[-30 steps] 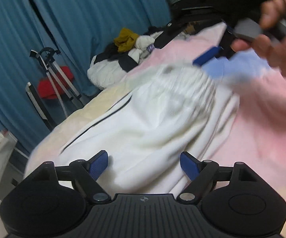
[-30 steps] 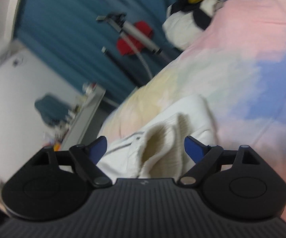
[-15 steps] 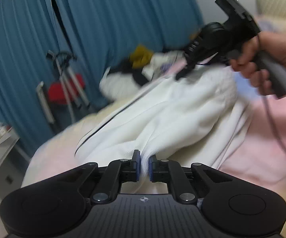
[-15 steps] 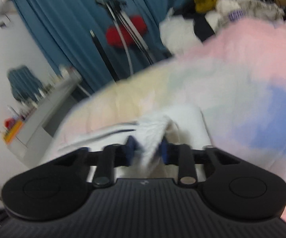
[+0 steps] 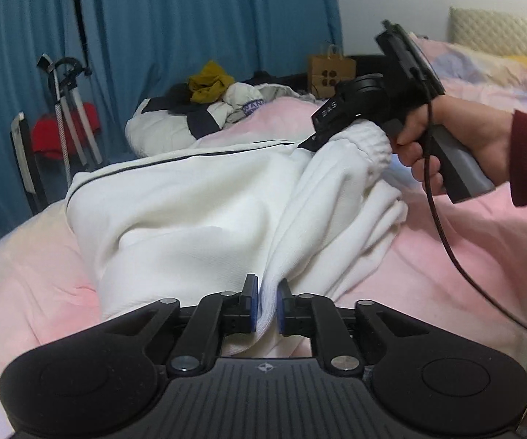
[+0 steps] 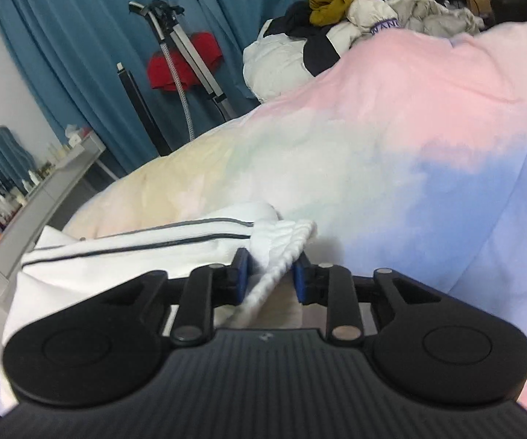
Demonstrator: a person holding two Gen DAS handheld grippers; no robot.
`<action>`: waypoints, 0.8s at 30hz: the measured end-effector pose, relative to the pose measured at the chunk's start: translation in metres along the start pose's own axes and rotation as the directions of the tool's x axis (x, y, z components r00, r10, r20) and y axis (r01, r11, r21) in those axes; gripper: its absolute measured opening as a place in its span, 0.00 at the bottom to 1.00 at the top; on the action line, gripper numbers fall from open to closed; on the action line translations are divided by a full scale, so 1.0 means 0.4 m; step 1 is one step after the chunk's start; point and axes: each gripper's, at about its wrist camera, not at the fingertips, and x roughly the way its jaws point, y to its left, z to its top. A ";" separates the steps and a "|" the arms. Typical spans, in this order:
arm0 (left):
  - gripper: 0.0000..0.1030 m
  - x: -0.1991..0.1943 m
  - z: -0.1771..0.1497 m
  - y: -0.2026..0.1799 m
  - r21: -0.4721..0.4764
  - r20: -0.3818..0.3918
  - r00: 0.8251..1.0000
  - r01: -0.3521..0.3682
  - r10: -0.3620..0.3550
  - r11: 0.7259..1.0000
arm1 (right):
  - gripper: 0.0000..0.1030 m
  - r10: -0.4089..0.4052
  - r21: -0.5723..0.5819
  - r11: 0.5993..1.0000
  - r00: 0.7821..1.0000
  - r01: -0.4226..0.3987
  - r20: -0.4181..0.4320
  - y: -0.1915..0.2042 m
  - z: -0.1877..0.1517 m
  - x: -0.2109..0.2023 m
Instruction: Fold clothes
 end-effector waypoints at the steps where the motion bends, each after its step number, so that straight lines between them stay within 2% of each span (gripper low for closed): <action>1: 0.17 0.001 0.006 0.012 -0.025 0.003 1.000 0.006 -0.006 1.000 | 0.30 0.000 0.009 1.000 1.000 0.000 0.003 0.003 -0.004 -0.013; 2: 0.20 0.002 0.012 0.024 -0.050 0.007 1.000 0.012 -0.012 0.999 | 0.31 0.001 0.019 1.000 1.000 -0.001 0.005 0.007 -0.008 -0.026; 4: 0.38 -0.009 0.016 0.044 -0.100 0.026 0.999 0.043 -0.041 0.994 | 0.35 0.002 0.038 0.999 1.000 -0.002 0.011 0.013 -0.017 -0.052; 5: 0.42 -0.019 0.021 0.051 -0.116 0.041 0.998 0.052 -0.047 0.992 | 0.39 0.002 0.047 0.999 1.000 -0.003 0.014 0.017 -0.021 -0.065; 7: 0.62 -0.043 0.033 0.066 -0.152 0.067 0.997 0.039 -0.029 0.988 | 0.50 0.003 0.066 0.998 1.000 -0.004 0.019 0.023 -0.029 -0.091; 8: 0.68 -0.055 0.039 0.074 -0.170 0.079 0.997 0.033 -0.019 0.985 | 0.61 0.003 0.075 0.997 1.000 -0.005 0.022 0.027 -0.033 -0.104; 9: 0.80 -0.066 0.042 0.089 -0.200 0.099 0.995 0.019 0.001 0.980 | 0.70 0.003 0.084 0.996 1.000 -0.005 0.024 0.030 -0.038 -0.116; 10: 0.84 -0.082 0.045 0.101 -0.229 0.114 0.993 0.003 0.024 0.973 | 0.74 0.003 0.094 0.996 1.000 -0.006 0.027 0.033 -0.042 -0.129; 12: 0.84 -0.100 0.049 0.129 -0.280 0.126 0.990 -0.025 0.063 0.960 | 0.85 0.004 0.112 0.994 0.999 -0.008 0.033 0.040 -0.050 -0.155; 14: 0.84 -0.092 0.050 0.159 -0.324 0.082 0.992 -0.063 0.094 0.944 | 0.84 0.004 0.131 0.991 0.999 -0.009 0.038 0.046 -0.059 -0.181; 18: 0.84 -0.048 0.045 0.213 -0.392 -0.048 0.991 -0.137 0.128 0.910 | 0.83 -0.026 0.087 0.996 0.999 0.028 -0.024 0.075 -0.083 -0.161; 20: 0.83 -0.026 0.031 0.240 -0.428 -0.108 0.988 -0.144 0.108 0.892 | 0.83 -0.046 0.084 0.995 0.998 0.050 -0.040 0.072 -0.096 -0.150; 22: 0.84 -0.011 0.014 0.268 -0.481 -0.136 0.988 -0.130 0.073 0.867 | 0.84 -0.044 0.099 0.994 0.997 0.051 -0.068 0.058 -0.111 -0.130; 24: 0.84 -0.005 0.006 0.279 -0.505 -0.152 0.987 -0.122 0.051 0.854 | 0.84 -0.031 0.125 0.991 0.995 0.042 -0.092 0.040 -0.126 -0.114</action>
